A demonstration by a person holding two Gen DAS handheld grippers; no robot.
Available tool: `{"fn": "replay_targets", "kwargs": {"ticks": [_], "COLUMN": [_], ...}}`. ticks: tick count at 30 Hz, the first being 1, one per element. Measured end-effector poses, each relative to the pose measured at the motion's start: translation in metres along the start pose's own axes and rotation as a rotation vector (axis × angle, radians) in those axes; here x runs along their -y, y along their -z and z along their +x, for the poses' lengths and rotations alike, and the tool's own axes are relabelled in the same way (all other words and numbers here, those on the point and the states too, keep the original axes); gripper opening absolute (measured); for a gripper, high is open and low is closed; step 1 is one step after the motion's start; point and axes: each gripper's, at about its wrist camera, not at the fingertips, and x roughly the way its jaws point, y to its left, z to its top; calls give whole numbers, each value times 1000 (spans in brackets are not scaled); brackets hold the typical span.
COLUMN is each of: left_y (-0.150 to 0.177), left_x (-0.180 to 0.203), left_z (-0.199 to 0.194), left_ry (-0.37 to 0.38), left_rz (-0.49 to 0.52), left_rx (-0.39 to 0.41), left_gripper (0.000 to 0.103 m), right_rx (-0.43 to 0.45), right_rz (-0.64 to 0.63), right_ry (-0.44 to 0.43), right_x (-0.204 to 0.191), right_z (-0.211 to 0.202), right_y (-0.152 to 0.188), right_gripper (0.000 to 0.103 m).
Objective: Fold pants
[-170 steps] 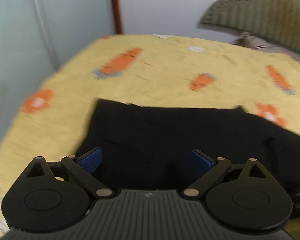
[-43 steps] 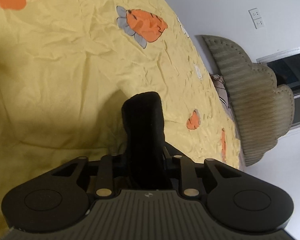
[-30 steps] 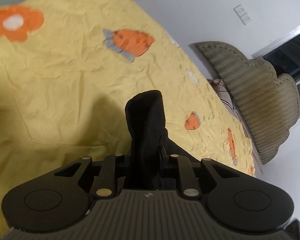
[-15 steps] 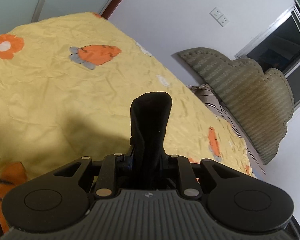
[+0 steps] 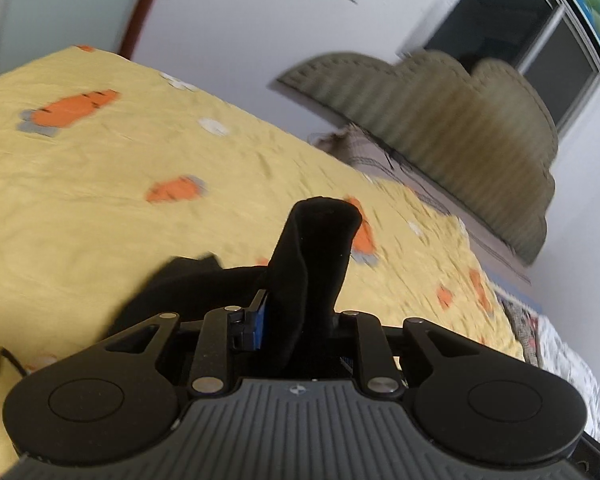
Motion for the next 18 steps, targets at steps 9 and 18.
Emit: {"fn": "replay_targets", "kwargs": {"ticks": [9, 18], "left_y": [41, 79], "left_x": [64, 102], "left_z": [71, 119], "left_ry": [8, 2], "left_rz": [65, 140], "left_rx": [-134, -218], "left_gripper": [28, 28], "right_rx": [1, -17], "right_rz": [155, 248], "right_ry": [129, 228], "right_x": [80, 137], "right_z": [-34, -56], "right_y": [10, 24], "right_gripper": [16, 16]}}
